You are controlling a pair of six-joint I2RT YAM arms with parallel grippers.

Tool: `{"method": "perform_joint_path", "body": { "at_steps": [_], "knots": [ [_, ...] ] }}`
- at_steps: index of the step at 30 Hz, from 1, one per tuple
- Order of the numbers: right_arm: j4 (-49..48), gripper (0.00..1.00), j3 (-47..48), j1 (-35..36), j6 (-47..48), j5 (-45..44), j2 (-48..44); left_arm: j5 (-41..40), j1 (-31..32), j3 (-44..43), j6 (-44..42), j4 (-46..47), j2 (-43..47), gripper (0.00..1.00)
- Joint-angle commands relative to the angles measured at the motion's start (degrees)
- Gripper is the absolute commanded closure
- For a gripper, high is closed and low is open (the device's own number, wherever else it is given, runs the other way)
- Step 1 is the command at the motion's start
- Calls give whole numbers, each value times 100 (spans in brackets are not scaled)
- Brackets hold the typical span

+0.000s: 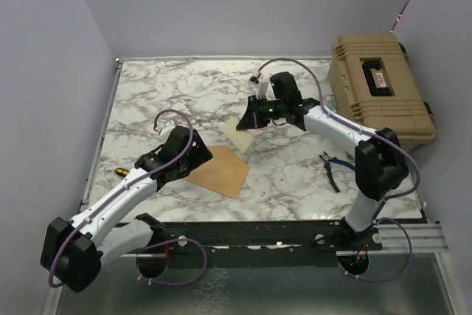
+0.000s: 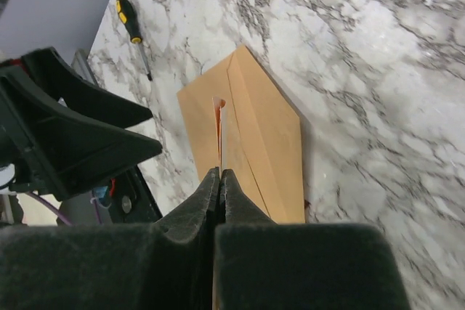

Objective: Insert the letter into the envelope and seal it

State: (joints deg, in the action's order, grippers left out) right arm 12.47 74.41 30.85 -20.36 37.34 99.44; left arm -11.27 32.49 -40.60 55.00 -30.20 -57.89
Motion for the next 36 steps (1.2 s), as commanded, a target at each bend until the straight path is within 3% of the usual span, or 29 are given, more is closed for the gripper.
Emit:
{"method": "perform_joint_path", "body": {
  "at_steps": [1, 2, 6, 9, 15, 21, 27, 29, 36],
  "knots": [
    [-1171, 100, 51, 293, -436, -280, 451, -599, -134, 573, 1128, -393, 366, 6],
    [-1345, 100, 17, 328, -505, -338, 528, -616, -166, 707, 1149, -339, 407, 8],
    [-1676, 100, -166, 360, -741, -559, 697, -386, -255, 1038, 640, 298, 319, 31],
    [-1706, 100, -302, 360, -744, -682, 664, -77, -295, 1081, 405, 642, 77, 38],
    [-1741, 100, -441, 358, -825, -695, 592, 255, -456, 1048, 123, 982, -552, 30],
    [-1698, 100, -479, 360, -861, -753, 537, 610, -524, 654, -226, 683, -1464, 25],
    [-1650, 100, -543, 360, -925, -804, 453, 853, -547, 486, -261, 514, -1685, 25],
    [-1636, 100, -575, 360, -909, -826, 407, 841, -546, 386, -404, 488, -1620, 20],
    [-1584, 100, -735, 360, -952, -1052, 320, 1113, -560, 474, -840, 1988, -1806, 21]
  ]
}}
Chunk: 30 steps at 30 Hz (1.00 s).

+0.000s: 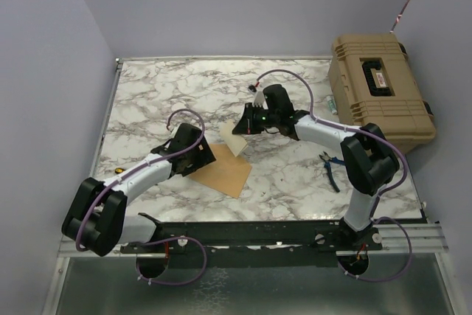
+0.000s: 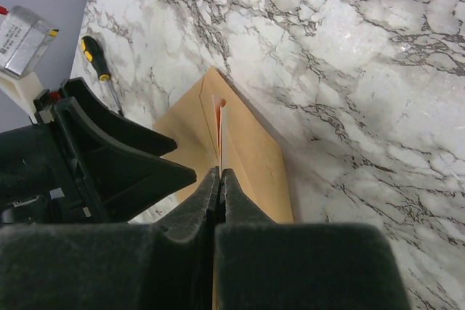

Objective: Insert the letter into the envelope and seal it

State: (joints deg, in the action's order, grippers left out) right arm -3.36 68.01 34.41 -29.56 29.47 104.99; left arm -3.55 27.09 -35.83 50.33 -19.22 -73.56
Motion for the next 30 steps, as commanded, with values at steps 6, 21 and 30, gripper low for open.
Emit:
{"method": "perform_joint_path", "body": {
  "at_steps": [6, 21, 30],
  "knots": [
    [-197, 100, -402, 4, -77, -81, -277, 134, -80, -491, -695, 1031, -628, 24],
    [-634, 100, -593, 4, -398, 330, -99, 12, -98, 137, 909, -1261, 648, 12],
    [-929, 100, -671, 17, -306, 487, 389, 347, -99, 452, 1137, -797, 400, 33]
  ]
}}
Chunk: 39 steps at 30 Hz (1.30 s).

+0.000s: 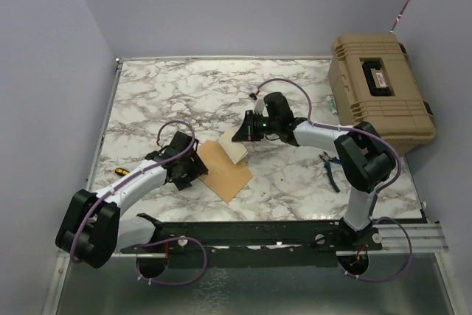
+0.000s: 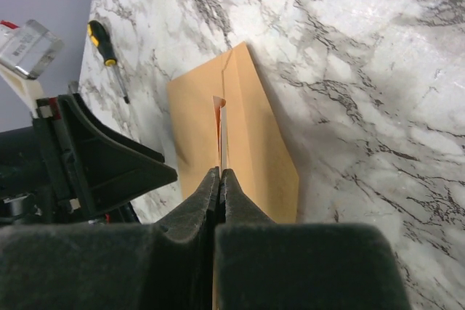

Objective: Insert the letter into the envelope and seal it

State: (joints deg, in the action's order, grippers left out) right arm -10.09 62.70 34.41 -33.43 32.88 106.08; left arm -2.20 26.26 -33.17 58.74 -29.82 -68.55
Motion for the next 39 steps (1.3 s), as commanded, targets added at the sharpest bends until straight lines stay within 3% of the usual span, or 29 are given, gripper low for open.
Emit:
{"method": "perform_joint_path", "body": {
  "at_steps": [1, 10, 19, 31, 39],
  "knots": [
    [-248, 100, -157, 21, 127, 80, 310, 219, -16, 218, 341, 308, -117, 36],
    [-107, 100, -196, 159, 345, -280, 456, 215, -16, 340, 490, 420, -440, 54],
    [-107, 100, -155, 426, 362, -630, 667, 213, -15, 449, 422, 425, -703, 81],
    [-63, 100, -259, 441, -167, -794, 734, 219, -15, 487, 332, 482, -870, 84],
    [-641, 100, -419, 515, -655, -468, 894, 216, -11, 467, 323, 691, -877, 84]
  ]
}}
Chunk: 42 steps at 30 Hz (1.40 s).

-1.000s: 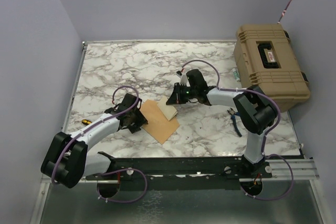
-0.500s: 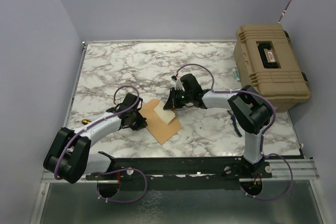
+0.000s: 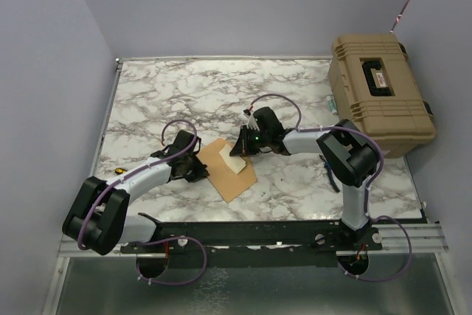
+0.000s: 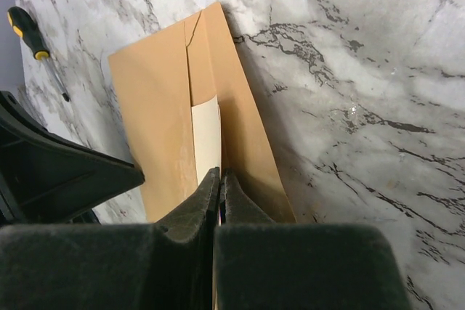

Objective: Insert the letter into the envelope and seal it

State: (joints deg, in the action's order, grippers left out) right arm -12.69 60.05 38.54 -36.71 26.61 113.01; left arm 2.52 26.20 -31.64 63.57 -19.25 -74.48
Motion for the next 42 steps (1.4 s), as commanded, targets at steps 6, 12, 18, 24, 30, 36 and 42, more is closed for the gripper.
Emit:
{"method": "perform_joint_path", "body": {
  "at_steps": [6, 12, 18, 24, 30, 36, 42],
  "knots": [
    [-576, 99, -326, 158, -502, 133, 83, -106, -8, 396, 23, 53, -290, 84],
    [378, 70, -113, 162, -161, -589, -488, -26, -10, 142, -238, 186, -442, 84],
    [1747, 43, 193, 162, 214, -1636, -867, -61, -9, 86, -438, 194, -386, 80],
    [2103, 42, 330, 159, 288, -1404, -764, 28, -9, 143, -499, 223, -292, 66],
    [2207, 43, 288, 162, 174, -1264, -684, 437, -9, 305, -486, 590, -245, 64],
    [1899, 46, 122, 167, -160, -863, -536, 857, 4, 289, -564, 903, -609, 68],
    [1621, 46, 30, 196, -498, -601, -428, 885, 22, 281, -605, 967, -693, 70]
  ]
}}
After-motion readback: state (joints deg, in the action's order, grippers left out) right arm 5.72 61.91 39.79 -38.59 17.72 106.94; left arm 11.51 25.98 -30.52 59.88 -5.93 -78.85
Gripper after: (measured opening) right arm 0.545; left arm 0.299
